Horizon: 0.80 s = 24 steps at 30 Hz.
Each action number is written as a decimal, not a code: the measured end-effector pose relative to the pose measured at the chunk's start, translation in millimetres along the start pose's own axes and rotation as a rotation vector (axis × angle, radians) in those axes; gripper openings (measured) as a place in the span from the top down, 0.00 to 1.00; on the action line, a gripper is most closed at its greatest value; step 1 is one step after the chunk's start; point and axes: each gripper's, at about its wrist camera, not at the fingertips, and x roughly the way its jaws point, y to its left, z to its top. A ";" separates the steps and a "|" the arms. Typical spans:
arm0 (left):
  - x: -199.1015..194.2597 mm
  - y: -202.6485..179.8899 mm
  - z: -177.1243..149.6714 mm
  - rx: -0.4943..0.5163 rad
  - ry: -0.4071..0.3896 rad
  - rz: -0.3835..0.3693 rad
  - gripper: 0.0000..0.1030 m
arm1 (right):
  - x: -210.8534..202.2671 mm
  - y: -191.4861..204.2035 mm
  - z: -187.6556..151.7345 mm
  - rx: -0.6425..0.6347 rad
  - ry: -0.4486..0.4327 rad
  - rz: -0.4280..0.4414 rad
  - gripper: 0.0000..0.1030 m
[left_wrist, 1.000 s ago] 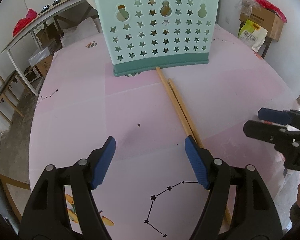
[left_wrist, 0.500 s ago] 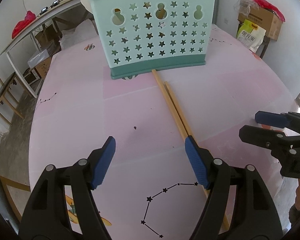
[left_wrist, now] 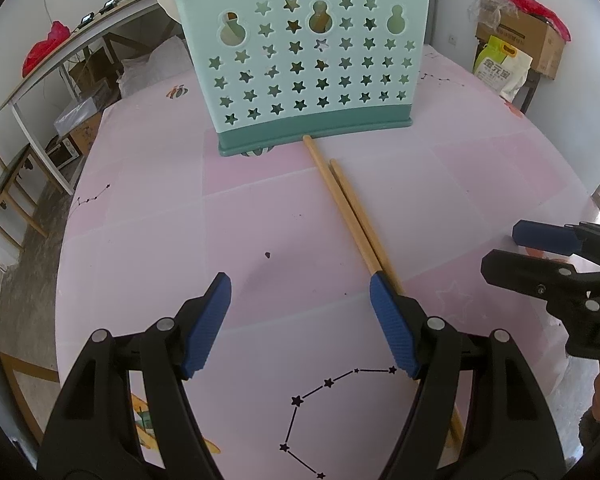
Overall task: Organize utensils
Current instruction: 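Lower both tools to the two wooden chopsticks lying on the table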
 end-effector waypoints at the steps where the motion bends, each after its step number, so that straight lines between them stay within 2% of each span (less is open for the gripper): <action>1: -0.1 0.4 0.1 -0.002 0.000 -0.001 0.34 | 0.0 0.1 -0.1 -0.001 0.000 0.000 0.40; 14: 3.7 8.0 1.6 -0.018 0.006 -0.003 0.34 | 0.5 0.4 0.2 -0.002 0.000 0.000 0.40; 24: -4.0 10.4 4.6 -0.039 -0.025 -0.074 0.34 | 0.7 0.8 0.4 -0.004 0.001 0.001 0.40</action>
